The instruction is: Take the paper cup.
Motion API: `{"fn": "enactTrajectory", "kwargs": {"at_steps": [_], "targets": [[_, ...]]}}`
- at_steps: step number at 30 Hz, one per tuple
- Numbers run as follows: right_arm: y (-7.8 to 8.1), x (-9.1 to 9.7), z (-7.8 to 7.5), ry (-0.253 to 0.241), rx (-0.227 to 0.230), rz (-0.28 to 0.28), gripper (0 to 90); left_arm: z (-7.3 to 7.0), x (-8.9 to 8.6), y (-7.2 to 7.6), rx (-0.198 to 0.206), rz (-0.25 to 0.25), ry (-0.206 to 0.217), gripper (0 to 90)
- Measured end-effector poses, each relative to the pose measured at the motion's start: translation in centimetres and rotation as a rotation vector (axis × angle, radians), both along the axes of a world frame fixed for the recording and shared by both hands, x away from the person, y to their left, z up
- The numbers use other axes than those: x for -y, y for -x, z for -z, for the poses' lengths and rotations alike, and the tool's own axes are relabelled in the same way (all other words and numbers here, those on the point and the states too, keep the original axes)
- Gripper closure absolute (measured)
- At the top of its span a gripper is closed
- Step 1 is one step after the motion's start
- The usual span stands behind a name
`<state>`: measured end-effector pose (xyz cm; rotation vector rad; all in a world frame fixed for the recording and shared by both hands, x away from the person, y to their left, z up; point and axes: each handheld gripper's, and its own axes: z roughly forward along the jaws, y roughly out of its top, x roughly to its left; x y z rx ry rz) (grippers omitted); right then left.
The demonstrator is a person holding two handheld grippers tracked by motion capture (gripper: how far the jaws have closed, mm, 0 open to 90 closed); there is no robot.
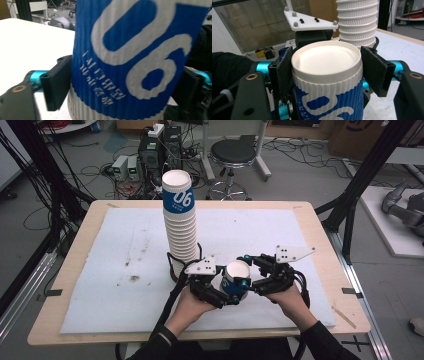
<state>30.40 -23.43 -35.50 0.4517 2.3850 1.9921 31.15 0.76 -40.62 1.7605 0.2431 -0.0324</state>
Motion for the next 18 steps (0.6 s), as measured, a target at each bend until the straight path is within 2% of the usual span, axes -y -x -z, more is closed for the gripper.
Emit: {"fn": "enactTrajectory", "kwargs": {"at_steps": [4, 9, 11, 13, 14, 16, 17, 18], "targets": [[-0.1, 0.1, 0.0, -0.006, -0.005, -0.002, 30.4, -0.2, -0.2, 0.0, 0.010, -0.005, -0.004, 18.4], [-0.2, 0.2, 0.0, -0.004, -0.009, -0.008, 30.3, -0.5, -0.4, 0.0, 0.009, 0.006, -0.030, 19.5], [-0.2, 0.2, -0.2, 0.007, 0.009, -0.010, 30.1, -0.5, -0.4, 0.0, 0.008, 0.010, -0.037, 20.0], [-0.2, 0.3, -0.4, 0.013, 0.016, -0.006, 27.0, -0.9, -0.6, -0.2, -0.023, 0.030, -0.063, 20.3], [-0.3, 0.5, -0.5, 0.020, 0.001, -0.005, 24.6, -1.0, -0.6, -0.2, -0.027, 0.029, -0.071, 20.5], [-0.4, 0.7, -0.8, 0.032, -0.015, 0.000, 21.5, -1.2, -0.7, -0.2, -0.023, 0.029, -0.086, 20.6], [-0.4, 0.9, -1.0, 0.042, -0.015, 0.002, 21.5, -1.5, -0.8, -0.2, -0.013, 0.028, -0.117, 20.6], [-0.4, 0.9, -1.2, 0.051, -0.009, 0.001, 21.5, -1.7, -0.9, -0.2, -0.009, 0.022, -0.130, 20.7]]}}
